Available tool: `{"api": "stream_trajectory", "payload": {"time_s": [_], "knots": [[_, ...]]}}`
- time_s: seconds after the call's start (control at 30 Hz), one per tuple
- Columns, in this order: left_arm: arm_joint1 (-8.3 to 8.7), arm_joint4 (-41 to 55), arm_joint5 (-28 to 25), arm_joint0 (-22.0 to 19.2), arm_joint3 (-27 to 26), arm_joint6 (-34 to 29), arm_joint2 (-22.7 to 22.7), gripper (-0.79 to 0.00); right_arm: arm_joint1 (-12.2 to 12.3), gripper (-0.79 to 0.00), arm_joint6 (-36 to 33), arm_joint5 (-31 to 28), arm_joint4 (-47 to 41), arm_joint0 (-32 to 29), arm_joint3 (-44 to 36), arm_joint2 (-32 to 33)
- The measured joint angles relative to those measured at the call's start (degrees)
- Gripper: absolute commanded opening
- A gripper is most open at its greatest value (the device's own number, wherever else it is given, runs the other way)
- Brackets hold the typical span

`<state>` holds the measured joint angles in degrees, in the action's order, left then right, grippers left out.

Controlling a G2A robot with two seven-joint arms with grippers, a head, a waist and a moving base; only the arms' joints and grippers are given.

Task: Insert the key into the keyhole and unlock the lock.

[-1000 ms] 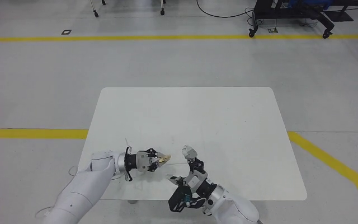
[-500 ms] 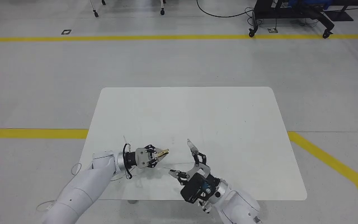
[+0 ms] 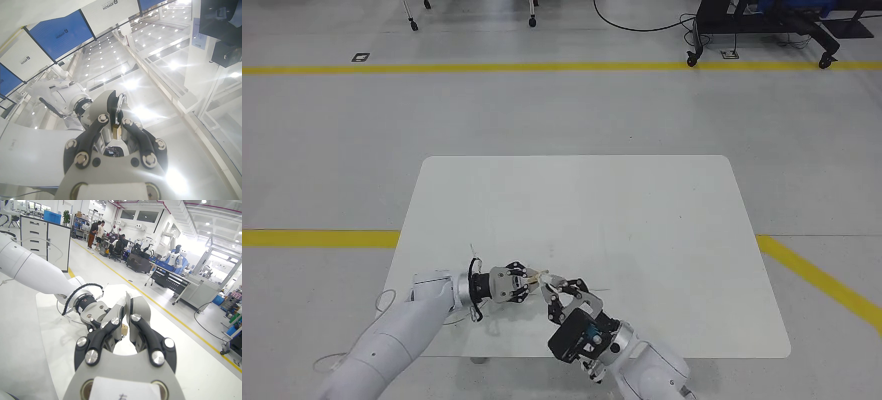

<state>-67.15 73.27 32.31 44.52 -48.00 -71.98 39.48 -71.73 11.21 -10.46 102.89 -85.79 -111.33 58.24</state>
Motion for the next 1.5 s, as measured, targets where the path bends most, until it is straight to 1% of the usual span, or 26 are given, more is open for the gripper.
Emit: {"api": "stream_trajectory", "payload": {"time_s": [0.4, 0.67, 1.3, 1.4, 1.5], "knots": [[-0.30, -0.1, -0.6, -0.1, 0.7, -0.6, -0.3, -0.785, -0.5, -0.785, -0.9, 2.3, 2.8, 0.6, 0.9, -3.2], [-0.31, -1.1, -1.0, -0.1, 0.7, -0.8, 0.3, -0.785, -0.7, -0.785, -1.2, 3.1, 3.6, 1.0, 1.4, -4.2], [0.52, -2.5, -0.7, 2.0, -3.3, -0.7, 3.1, -0.785, -1.1, -0.785, -3.2, 3.6, 3.3, 1.4, 1.6, -4.4], [0.62, -2.7, -0.6, 2.2, -3.5, -0.6, 3.5, -0.785, -1.1, -0.785, -1.8, 3.5, 3.0, 1.3, 1.0, -4.5], [0.66, -3.1, -0.6, 2.3, -3.7, -0.6, 3.9, -0.785, -1.0, -0.785, 1.1, 3.8, 2.5, 0.7, 0.6, -4.4]]}}
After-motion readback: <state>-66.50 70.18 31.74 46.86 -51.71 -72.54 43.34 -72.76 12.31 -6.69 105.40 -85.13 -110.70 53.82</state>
